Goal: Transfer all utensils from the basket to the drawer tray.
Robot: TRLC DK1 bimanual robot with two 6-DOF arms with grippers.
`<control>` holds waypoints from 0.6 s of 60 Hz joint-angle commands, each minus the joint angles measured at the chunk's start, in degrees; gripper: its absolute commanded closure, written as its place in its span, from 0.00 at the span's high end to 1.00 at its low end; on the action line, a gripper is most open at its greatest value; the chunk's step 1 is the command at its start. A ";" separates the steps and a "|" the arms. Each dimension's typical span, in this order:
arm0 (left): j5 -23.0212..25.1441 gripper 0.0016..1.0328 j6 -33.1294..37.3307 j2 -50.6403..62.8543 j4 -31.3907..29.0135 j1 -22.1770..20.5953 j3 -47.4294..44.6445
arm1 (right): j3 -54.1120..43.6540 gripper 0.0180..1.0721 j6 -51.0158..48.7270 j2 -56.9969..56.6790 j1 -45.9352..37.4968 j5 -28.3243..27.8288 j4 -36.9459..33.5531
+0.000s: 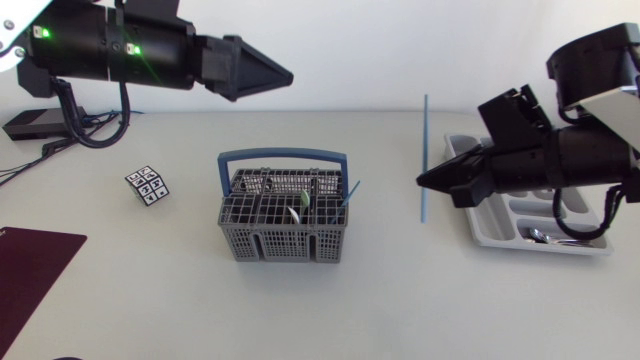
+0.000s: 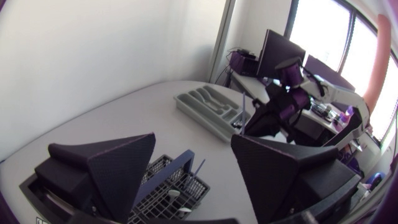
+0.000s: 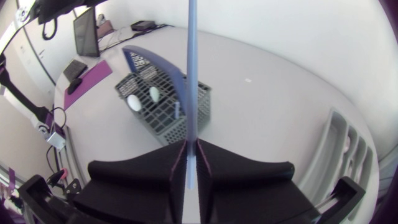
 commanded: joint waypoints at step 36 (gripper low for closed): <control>-20.33 0.84 32.35 0.87 -8.82 -7.81 -7.84 | 10.27 0.06 -2.38 28.48 -25.71 6.87 3.54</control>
